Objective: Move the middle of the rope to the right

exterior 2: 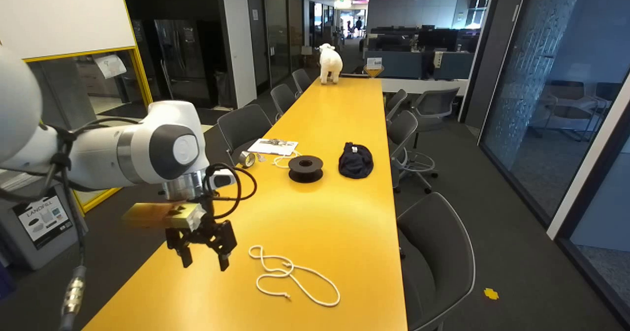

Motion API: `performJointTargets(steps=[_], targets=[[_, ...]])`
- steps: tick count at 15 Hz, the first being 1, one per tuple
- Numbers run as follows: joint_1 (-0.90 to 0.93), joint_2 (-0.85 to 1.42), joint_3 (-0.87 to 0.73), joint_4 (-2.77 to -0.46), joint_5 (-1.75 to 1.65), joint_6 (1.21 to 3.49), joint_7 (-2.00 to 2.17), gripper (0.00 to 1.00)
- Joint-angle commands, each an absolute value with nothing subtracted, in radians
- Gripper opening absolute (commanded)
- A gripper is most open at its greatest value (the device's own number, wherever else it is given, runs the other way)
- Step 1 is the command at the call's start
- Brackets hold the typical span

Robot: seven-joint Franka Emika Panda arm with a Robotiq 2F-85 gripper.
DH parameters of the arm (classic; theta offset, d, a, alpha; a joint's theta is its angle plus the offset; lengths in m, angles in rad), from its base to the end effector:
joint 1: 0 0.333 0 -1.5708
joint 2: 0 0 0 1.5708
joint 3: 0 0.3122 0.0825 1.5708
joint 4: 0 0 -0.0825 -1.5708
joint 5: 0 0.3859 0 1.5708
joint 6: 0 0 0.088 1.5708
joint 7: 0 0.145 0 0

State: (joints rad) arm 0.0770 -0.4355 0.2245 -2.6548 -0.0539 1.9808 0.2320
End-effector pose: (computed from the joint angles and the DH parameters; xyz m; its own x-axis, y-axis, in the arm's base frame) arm 0.3397 0.0912 0.3191 0.9769 0.0434 -0.2091 0.0840 -0.9783 0.1893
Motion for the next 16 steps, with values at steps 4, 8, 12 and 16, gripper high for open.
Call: performJointTargets(steps=[4,8,12,16], targets=[[0.067,-0.144,0.165,-2.522,-0.208,2.297,0.085,1.0],[0.066,0.075,0.109,-2.401,-0.179,2.445,-0.064,1.0],[0.055,0.29,0.106,-2.237,-0.088,2.475,-0.24,1.0],[0.031,0.454,0.153,-2.094,0.0,2.459,-0.359,1.0]])
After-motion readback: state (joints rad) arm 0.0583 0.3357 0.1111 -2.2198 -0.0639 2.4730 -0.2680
